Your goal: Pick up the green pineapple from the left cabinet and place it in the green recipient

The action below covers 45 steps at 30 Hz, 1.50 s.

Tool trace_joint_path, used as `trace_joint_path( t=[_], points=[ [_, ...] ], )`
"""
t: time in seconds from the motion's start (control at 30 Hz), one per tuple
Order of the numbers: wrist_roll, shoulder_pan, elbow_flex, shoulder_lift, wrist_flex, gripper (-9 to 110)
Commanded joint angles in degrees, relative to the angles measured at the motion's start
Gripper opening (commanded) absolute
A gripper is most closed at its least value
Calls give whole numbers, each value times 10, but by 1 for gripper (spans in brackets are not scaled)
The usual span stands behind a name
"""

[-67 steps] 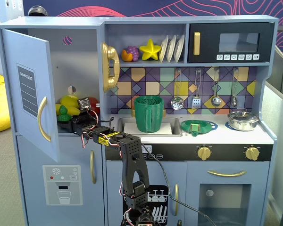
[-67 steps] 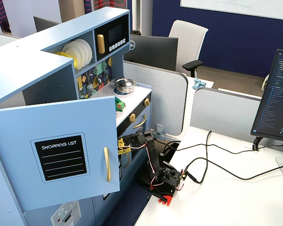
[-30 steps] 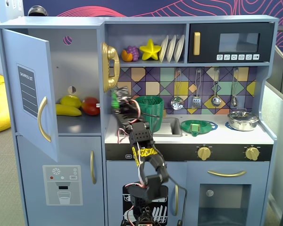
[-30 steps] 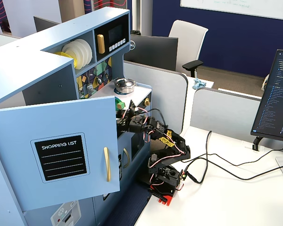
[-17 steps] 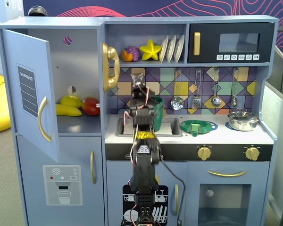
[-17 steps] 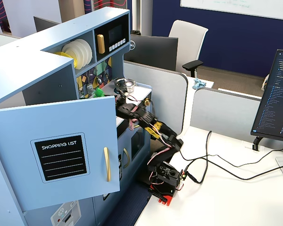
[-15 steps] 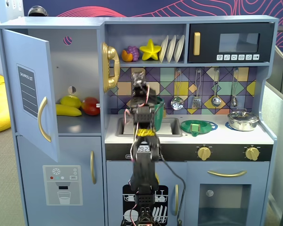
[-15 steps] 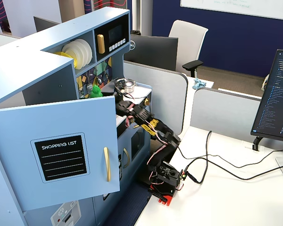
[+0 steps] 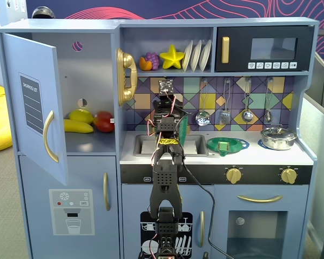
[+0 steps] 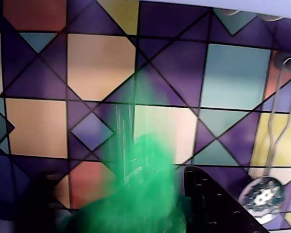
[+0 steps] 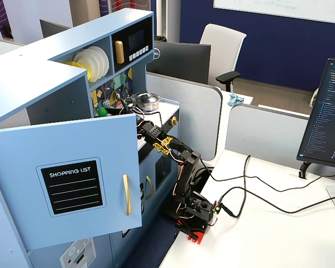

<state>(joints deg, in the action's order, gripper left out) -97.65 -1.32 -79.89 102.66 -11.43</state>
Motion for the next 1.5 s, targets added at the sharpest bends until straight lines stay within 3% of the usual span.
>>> trace_joint_path(
  t=[0.0,0.13,0.3,0.6,0.93,1.1,1.47],
  points=[
    [11,-11,50,4,21,33],
    [12,-5,33,31,15,31],
    [-12,15,-104,179,-16,29],
    [-37,-16,-471,542,-330,30],
    [52,-31,-855,677,-346,20],
    [85,-25,-918,740,-445,10],
    [99,-10,-918,794,-715,9]
  ],
)
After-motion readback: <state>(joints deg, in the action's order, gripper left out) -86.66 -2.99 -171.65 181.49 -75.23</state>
